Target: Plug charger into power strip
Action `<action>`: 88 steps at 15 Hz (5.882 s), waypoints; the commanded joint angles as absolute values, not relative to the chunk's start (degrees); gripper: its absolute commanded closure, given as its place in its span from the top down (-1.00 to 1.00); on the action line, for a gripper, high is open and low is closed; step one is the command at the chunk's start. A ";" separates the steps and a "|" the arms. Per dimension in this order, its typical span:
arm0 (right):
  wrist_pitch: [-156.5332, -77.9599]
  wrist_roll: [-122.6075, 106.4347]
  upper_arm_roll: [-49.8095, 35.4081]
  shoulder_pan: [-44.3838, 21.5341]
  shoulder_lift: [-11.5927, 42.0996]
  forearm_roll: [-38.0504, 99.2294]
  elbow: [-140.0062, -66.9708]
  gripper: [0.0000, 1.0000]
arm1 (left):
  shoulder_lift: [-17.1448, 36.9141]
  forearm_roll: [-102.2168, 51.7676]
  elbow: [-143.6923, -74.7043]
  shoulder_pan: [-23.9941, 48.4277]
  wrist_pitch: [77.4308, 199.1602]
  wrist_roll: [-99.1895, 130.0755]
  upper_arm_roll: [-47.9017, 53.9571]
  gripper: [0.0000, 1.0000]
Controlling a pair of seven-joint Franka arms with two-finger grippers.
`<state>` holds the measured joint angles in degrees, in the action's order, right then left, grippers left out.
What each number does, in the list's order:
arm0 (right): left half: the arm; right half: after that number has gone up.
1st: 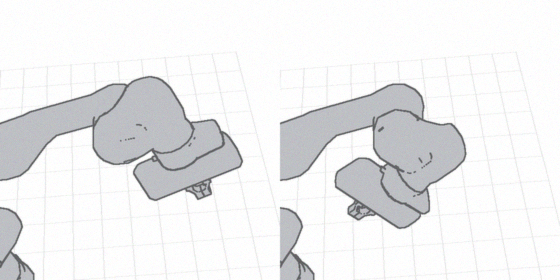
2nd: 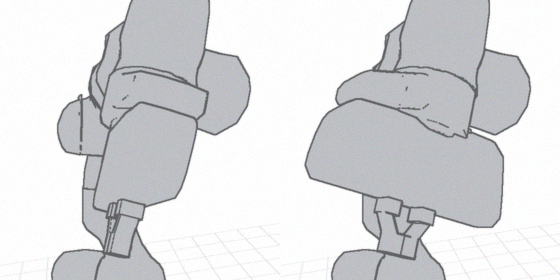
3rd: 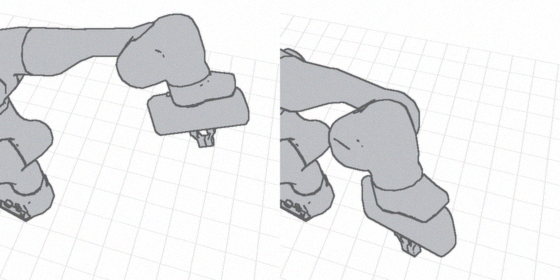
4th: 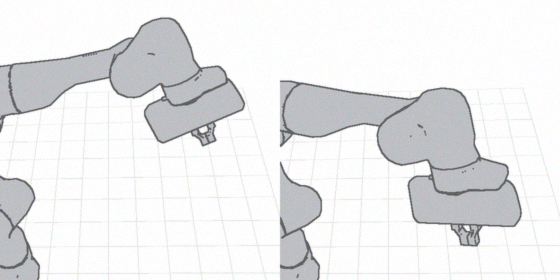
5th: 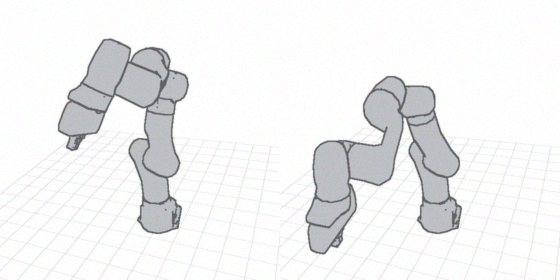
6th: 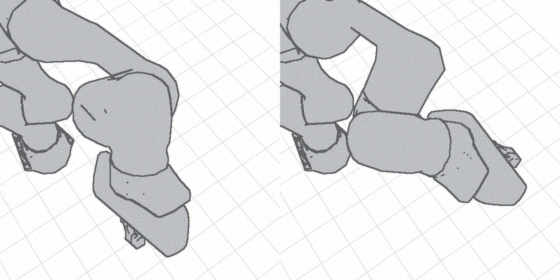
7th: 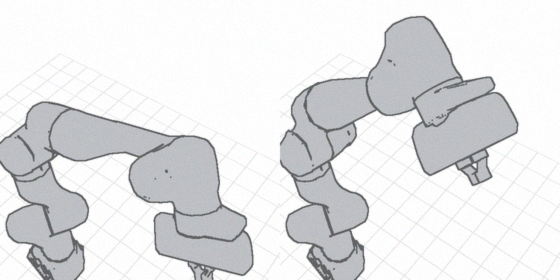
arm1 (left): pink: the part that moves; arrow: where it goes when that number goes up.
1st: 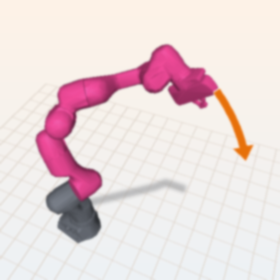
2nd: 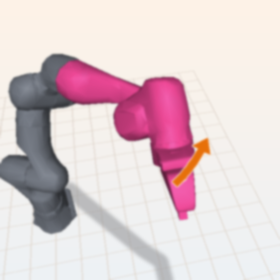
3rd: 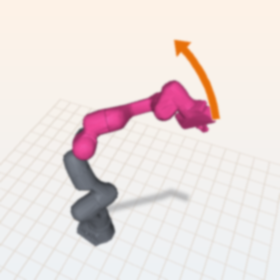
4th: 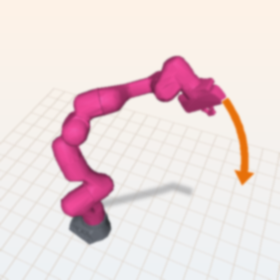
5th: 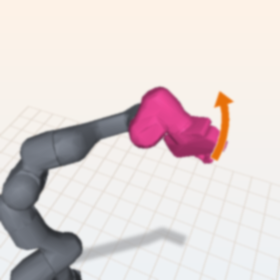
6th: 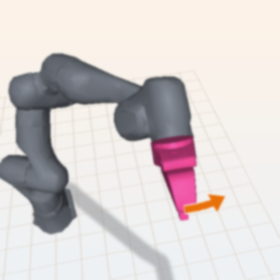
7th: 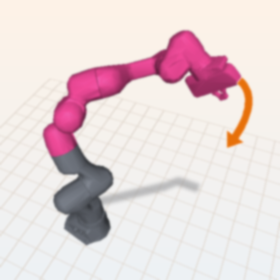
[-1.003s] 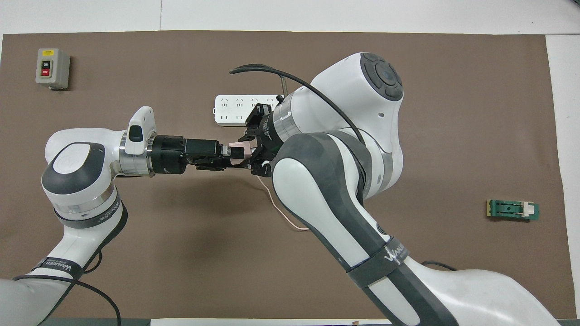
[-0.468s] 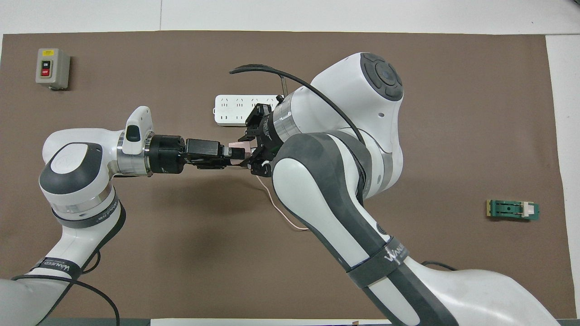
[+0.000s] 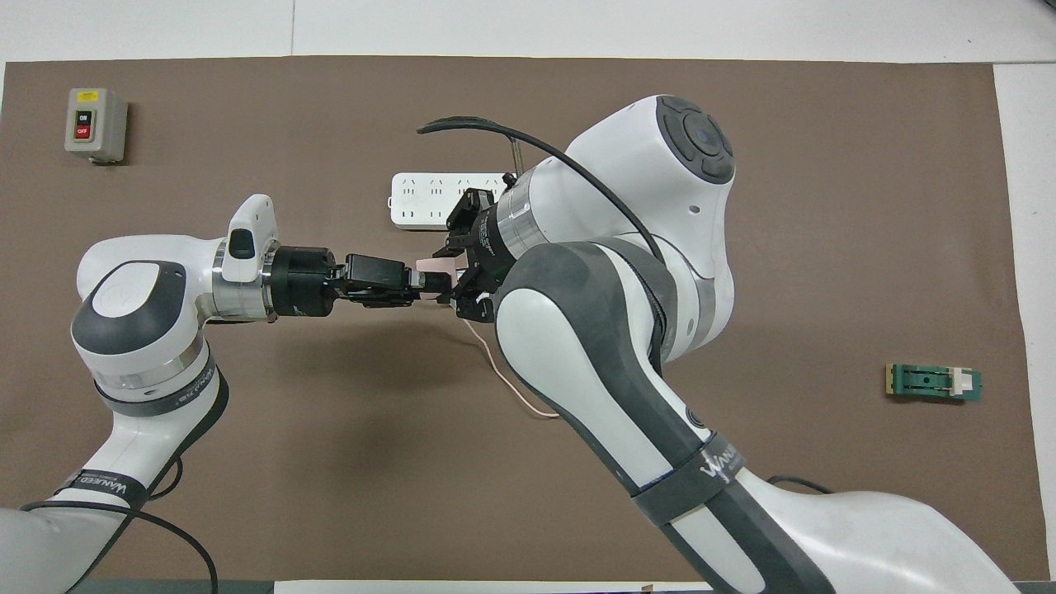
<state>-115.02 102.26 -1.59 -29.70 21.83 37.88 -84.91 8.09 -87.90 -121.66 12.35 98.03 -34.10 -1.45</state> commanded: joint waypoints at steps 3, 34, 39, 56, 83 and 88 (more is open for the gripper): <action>-115.31 103.36 -1.49 -29.88 21.71 38.06 -85.08 -1.00 | 7.21 -86.57 -122.34 11.43 98.35 -35.60 -1.67 -1.00; -100.73 74.92 -0.70 -9.06 15.56 21.90 -80.77 1.00 | 27.15 -8.81 -87.20 15.90 128.32 -51.06 -1.32 -1.00; -96.34 57.08 -0.88 -3.70 13.45 17.15 -81.82 1.00 | 26.63 -7.30 -90.25 21.08 128.32 -53.87 -1.49 -1.00; -91.69 -1.57 -0.97 3.69 -4.56 3.78 -95.19 1.00 | 24.79 3.52 -98.61 24.26 134.12 -53.96 -1.32 -1.00; -84.64 -5.80 -1.58 2.46 -3.87 -4.66 -94.75 1.00 | 24.70 6.41 -100.46 26.37 133.85 -51.24 -1.49 -1.00; -84.55 -5.89 -1.58 2.81 -3.96 -4.66 -94.83 1.00 | 24.70 9.32 -100.20 25.40 133.95 -51.42 -1.41 -1.00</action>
